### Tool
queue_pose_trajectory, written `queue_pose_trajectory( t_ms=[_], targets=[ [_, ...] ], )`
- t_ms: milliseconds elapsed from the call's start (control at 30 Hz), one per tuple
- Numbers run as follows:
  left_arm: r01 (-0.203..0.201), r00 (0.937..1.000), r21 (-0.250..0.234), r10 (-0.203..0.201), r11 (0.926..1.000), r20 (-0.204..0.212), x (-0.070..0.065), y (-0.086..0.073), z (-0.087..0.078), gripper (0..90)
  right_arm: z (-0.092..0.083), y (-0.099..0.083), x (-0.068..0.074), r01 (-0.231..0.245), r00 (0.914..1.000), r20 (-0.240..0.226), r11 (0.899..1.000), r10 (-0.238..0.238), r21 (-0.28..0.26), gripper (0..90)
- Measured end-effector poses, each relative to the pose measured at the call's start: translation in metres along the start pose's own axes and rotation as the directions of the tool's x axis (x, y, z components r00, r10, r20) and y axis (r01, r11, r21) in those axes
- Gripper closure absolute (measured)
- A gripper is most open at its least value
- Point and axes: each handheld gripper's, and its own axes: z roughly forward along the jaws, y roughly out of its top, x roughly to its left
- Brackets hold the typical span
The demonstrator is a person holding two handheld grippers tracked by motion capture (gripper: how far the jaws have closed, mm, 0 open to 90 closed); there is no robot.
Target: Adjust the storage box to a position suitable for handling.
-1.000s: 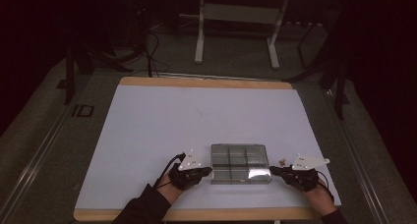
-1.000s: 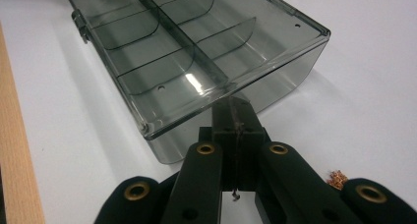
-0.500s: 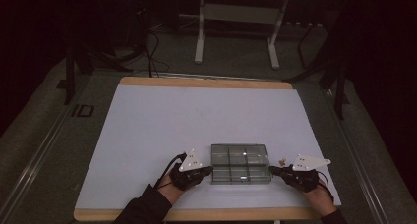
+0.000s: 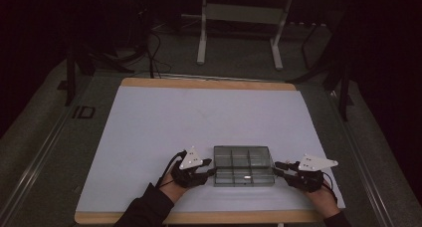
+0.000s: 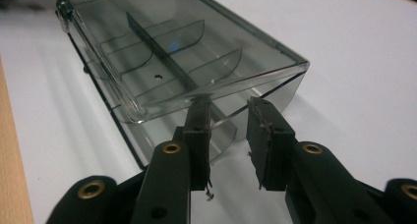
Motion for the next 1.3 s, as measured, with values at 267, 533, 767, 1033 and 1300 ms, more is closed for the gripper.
queue_pose_trajectory(
  t_ms=[267,533,767,1033,1300],
  targets=[
    [-0.046,0.9989,-0.037,0.046,0.9983,-0.002,0.002,0.013,-0.003,57.2,-0.001,0.008,-0.004,0.017,0.9995,0.029,0.999,-0.016,-0.032,65.2],
    [-0.062,0.9981,-0.055,0.062,0.9966,0.0,0.004,0.02,-0.002,58.1,0.001,0.018,-0.007,0.037,0.9983,0.046,0.998,-0.035,-0.059,66.0],
    [-0.073,0.9973,-0.077,0.073,0.9943,-0.002,0.005,0.026,0.001,60.4,0.003,0.025,-0.008,0.058,0.9975,0.045,0.996,-0.055,-0.066,70.3],
    [-0.079,0.9969,-0.096,0.078,0.9923,-0.016,0.01,0.033,0.001,63.4,0.005,0.032,-0.012,0.059,0.9966,0.062,0.995,-0.054,-0.084,73.6],
    [-0.098,0.9951,-0.112,0.096,0.9888,-0.024,0.012,0.043,0.004,67.0,0.007,0.04,-0.015,0.082,0.9932,0.089,0.993,-0.075,-0.087,75.3]
  ],
)
